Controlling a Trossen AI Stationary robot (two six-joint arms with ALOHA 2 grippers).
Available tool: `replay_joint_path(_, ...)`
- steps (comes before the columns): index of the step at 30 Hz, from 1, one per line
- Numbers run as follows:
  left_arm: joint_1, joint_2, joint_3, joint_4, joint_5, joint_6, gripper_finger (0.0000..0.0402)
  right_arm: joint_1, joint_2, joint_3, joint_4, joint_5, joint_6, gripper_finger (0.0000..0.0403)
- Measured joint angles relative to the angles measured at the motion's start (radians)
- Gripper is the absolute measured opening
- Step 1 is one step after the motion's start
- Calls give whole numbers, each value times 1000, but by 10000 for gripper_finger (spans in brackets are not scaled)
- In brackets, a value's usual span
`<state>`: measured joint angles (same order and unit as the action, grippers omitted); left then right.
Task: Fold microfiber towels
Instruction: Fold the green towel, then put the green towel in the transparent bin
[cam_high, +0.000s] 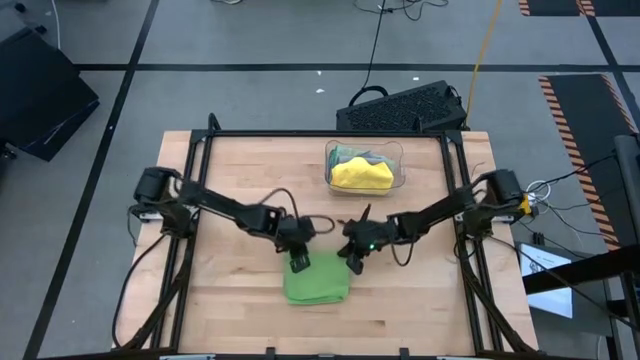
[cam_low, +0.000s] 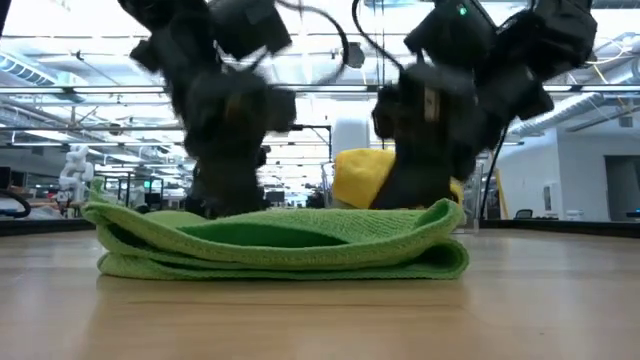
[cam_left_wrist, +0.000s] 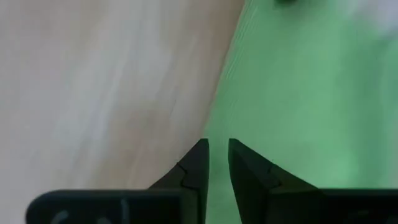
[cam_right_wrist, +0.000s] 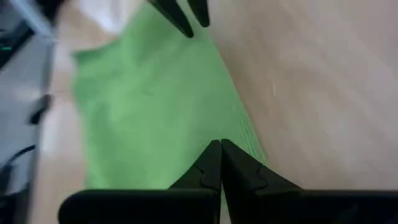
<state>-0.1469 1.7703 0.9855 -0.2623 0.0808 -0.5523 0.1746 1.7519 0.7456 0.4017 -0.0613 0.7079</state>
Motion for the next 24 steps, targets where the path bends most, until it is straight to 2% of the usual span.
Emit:
replay_joint_path(4, 25, -119, 3, -44, -5, -31, 61, -42, -125, 1, -57, -97, -47, 3)
replay_joint_path(7, 24, -170, 3, -65, -43, -48, 73, -54, -210, 0, -121, -123, -60, 15)
replay_joint_path(13, -1, -163, 2, -144, -60, -144, 153, -57, -347, -1, -321, -131, -58, 49)
replay_joint_path(15, -8, -148, 3, -190, -53, -229, 185, -62, -383, 1, -385, -177, -8, 63)
replay_joint_path(18, 7, -154, 3, -216, 55, -369, 222, -86, -423, 0, -527, -304, 104, 87)
replay_joint_path(20, 11, -176, 4, -210, 76, -431, 234, -91, -440, 0, -588, -342, 137, 106)
replay_joint_path(24, 6, -191, 7, -216, 51, -439, 239, -99, -452, 0, -610, -391, 223, 147)
